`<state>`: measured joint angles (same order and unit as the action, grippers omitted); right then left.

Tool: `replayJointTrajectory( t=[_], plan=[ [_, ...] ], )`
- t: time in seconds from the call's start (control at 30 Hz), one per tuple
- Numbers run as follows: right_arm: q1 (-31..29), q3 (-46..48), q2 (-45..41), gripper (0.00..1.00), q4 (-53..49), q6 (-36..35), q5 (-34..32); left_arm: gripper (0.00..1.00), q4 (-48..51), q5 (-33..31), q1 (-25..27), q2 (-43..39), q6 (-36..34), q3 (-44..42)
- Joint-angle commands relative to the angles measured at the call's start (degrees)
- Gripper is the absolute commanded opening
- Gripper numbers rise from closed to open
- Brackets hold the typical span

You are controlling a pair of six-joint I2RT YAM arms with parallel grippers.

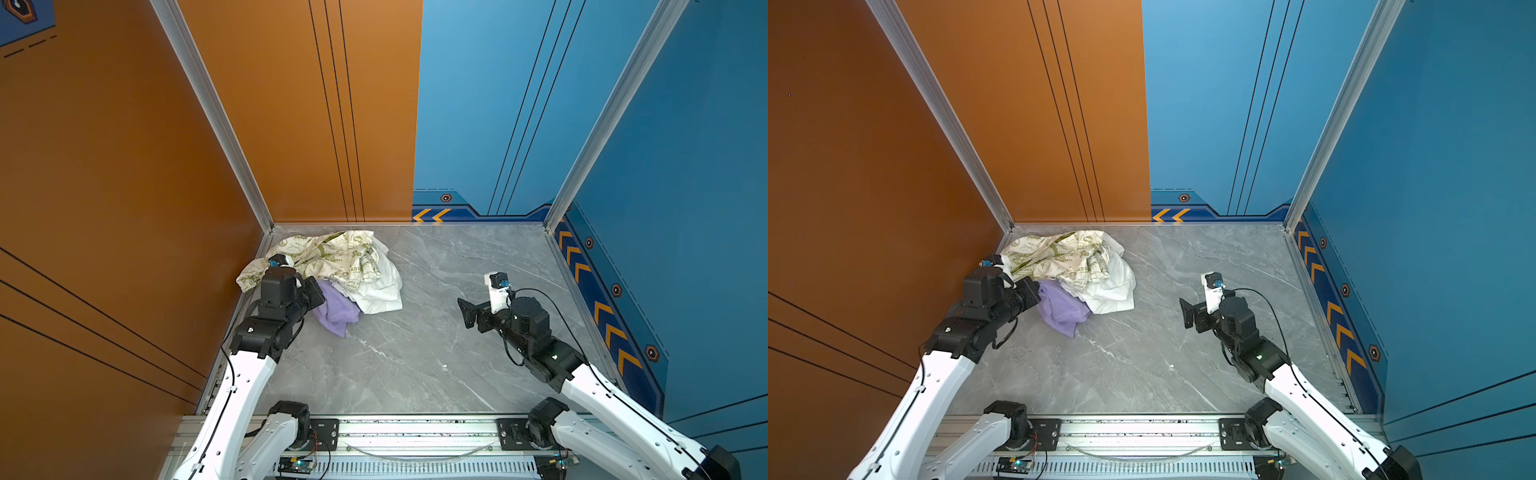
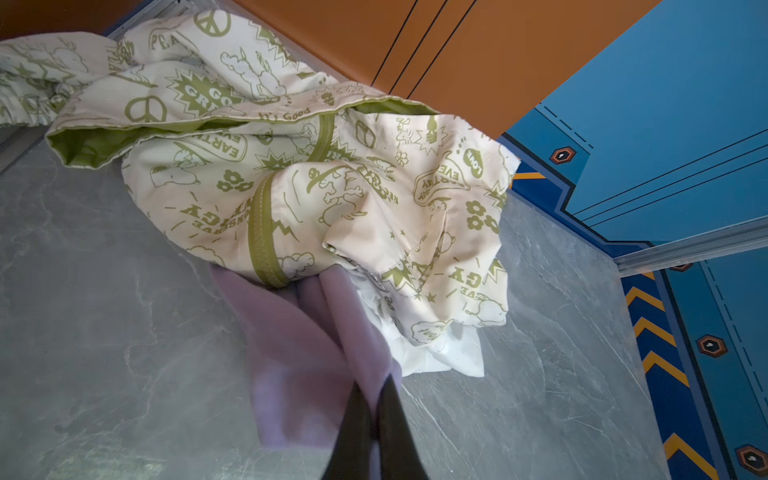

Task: Pick out a specific cloth from the pile
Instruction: 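Lower the left gripper onto the lavender shirt while the right gripper moves inward, then close the left gripper on the lavender shirt and lift it up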

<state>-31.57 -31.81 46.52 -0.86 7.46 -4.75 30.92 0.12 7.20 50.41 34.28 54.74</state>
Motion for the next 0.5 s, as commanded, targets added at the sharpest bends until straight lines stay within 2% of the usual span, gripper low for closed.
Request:
replayJointTrajectory(
  t=[0.0, 0.47],
  plan=[
    [-0.5, -1.9, -0.9, 1.00, -0.1, -0.8, -1.1, 0.00, -1.6, 1.3, 0.4, 0.4, -3.0, 6.7],
    [-1.1, -3.8, -0.5, 1.00, -1.2, -1.4, -0.9, 0.00, -1.6, 2.0, 0.4, 5.6, -8.7, 25.1]
  ],
)
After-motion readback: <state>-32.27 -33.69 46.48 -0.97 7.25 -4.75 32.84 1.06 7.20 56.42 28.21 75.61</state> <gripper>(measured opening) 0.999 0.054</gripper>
